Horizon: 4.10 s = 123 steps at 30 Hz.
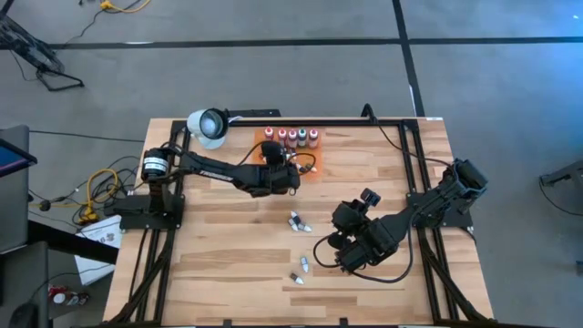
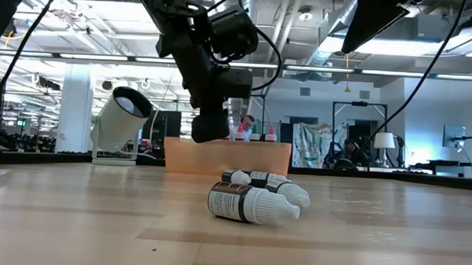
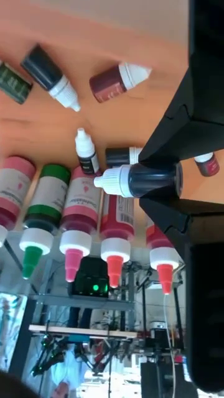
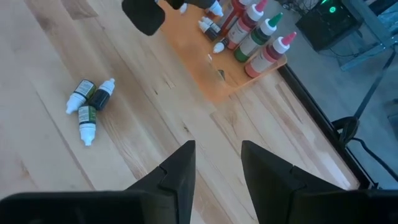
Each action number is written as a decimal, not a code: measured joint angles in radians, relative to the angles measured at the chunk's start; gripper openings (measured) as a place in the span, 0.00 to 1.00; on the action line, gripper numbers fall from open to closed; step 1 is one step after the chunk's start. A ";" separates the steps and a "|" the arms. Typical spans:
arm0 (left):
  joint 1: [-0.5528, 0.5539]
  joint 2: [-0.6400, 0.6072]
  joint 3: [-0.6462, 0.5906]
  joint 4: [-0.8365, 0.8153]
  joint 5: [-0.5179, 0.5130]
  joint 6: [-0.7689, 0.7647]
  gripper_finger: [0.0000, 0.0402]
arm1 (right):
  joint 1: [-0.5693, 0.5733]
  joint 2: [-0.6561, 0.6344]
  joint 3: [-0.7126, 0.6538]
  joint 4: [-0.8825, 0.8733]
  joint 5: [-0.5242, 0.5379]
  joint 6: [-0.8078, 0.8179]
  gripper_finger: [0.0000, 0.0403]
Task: Pick & Place food coloring
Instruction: Put the small pink food coloring bottle into the orange bin, then put the small green food coloring bottle into the orange bin
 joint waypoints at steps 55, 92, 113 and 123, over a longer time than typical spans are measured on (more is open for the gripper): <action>-0.497 -0.170 -0.340 -0.785 0.774 -0.681 0.28 | -0.070 0.000 0.000 0.265 0.012 -0.226 0.30; -0.447 -0.264 0.213 -0.426 0.613 0.017 0.28 | -0.060 0.000 0.000 0.280 -0.064 -0.259 0.30; -0.264 -1.055 -0.703 0.105 0.695 -0.338 0.28 | -0.082 0.078 0.000 0.460 -0.100 -0.478 0.30; -0.291 -1.206 -0.900 0.137 0.681 -0.588 0.28 | -0.153 0.196 0.004 0.557 -0.220 -0.695 0.30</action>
